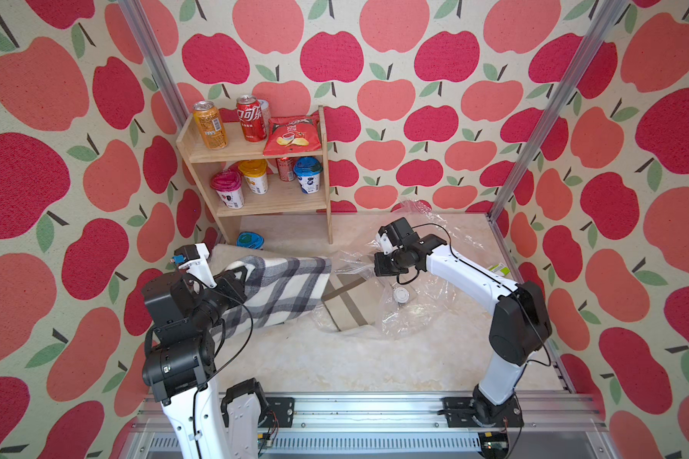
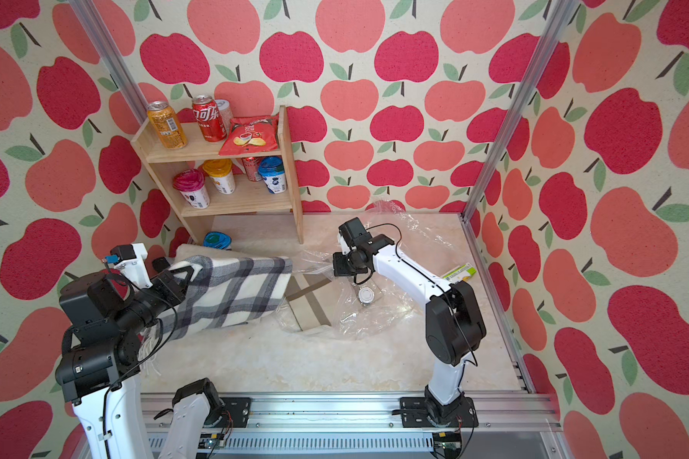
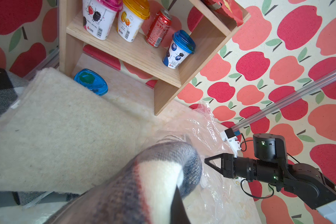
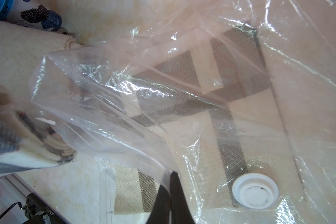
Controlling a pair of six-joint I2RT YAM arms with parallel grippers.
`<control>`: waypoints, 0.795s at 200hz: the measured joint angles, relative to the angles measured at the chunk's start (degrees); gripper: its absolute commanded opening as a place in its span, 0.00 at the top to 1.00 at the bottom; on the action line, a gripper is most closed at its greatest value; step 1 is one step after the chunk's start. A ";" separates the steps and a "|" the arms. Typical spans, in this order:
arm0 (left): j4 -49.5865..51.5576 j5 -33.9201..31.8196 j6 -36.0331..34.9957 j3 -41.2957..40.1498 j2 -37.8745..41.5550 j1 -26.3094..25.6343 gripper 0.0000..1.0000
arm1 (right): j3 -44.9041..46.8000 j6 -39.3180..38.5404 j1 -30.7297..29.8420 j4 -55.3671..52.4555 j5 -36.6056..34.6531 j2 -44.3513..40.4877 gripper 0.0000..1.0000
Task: Take the scarf out of the vacuum bag
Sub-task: Place the scarf in the vacuum bag.
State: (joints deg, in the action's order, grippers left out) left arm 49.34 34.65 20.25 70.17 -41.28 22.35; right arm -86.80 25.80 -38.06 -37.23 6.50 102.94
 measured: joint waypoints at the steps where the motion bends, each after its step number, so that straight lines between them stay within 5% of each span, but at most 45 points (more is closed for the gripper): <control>1: -0.09 -0.15 0.04 0.00 -0.24 0.00 1.00 | -0.07 0.00 0.00 -0.02 0.00 0.07 1.00; 91: -7.61 -6.91 -0.02 9.94 -30.75 4.17 1.00 | -3.32 -0.50 0.37 -1.40 0.07 1.36 1.00; 159: -9.35 -8.59 0.59 16.37 -46.23 6.45 1.00 | -3.32 -1.31 0.37 -1.44 0.02 1.36 1.00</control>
State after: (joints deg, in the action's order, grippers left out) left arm 39.99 26.06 20.84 86.54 -87.50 28.80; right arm -90.13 24.49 -37.69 -38.68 6.52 104.29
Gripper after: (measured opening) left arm 0.062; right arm 0.048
